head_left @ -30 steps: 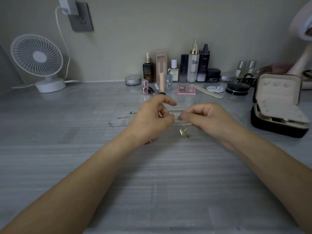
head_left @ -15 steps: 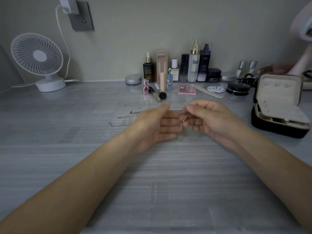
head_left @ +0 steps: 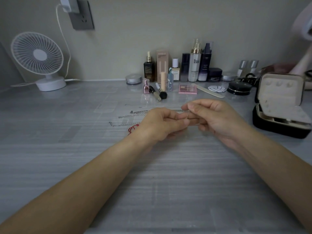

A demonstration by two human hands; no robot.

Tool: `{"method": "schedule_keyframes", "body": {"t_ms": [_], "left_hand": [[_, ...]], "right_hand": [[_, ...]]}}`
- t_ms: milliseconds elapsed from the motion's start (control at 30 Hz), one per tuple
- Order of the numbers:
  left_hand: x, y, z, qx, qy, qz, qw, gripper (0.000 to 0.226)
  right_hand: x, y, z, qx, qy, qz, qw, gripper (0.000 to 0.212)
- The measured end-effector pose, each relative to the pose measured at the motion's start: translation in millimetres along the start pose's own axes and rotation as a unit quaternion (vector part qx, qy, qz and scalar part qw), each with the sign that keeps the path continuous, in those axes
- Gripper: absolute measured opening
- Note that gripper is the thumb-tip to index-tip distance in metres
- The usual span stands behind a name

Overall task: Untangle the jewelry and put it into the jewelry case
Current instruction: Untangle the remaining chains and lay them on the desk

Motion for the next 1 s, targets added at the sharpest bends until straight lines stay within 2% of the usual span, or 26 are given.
{"method": "schedule_keyframes", "body": {"t_ms": [100,300,533,633,733,833,900,1000], "left_hand": [[-0.7,-2.6,-0.3,-0.013,-0.010,0.042,0.999,0.003],[-9.4,0.2,-3.2,-0.017,0.004,0.068,0.998,0.011],[-10.1,0.3,-2.0,-0.029,0.007,0.044,0.999,0.011],[-13.5,2.7,-1.4,-0.025,0.015,0.041,0.999,0.009],[-17.0,2.4,-2.7,-0.026,0.029,0.022,0.999,0.008],[-15.5,2.4,-2.4,-0.024,0.027,0.007,0.999,0.012],[-14.3,3.6,-1.9,-0.019,0.027,0.008,0.999,0.017],[-13.7,6.0,-1.9,-0.009,0.037,-0.013,0.999,0.020]], "right_hand": [[-2.0,-0.7,-0.7,-0.002,0.007,0.007,1.000,0.013],[-16.8,-3.8,-1.4,-0.024,0.071,0.049,0.996,0.009],[-22.7,-1.3,-3.6,-0.029,0.105,0.107,0.988,0.006],[-17.7,-11.4,-0.7,-0.086,0.087,0.158,0.980,0.014],[1.6,-25.3,7.6,-0.151,0.051,0.263,0.952,0.015],[6.7,-36.2,13.2,-0.199,0.074,0.352,0.912,0.007],[2.7,-36.3,11.9,-0.194,0.088,0.340,0.916,0.003],[-6.8,-30.6,6.9,-0.168,0.097,0.250,0.949,0.015]]}}
Point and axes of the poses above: each hand's wrist, its own z-axis away from the middle knuckle, its own x-axis out of the palm, y = z × x, the point moved 10 cm from there along -z, towards the middle knuckle, and after that the axes turned 15 degrees about z, right-handed, at the moved point
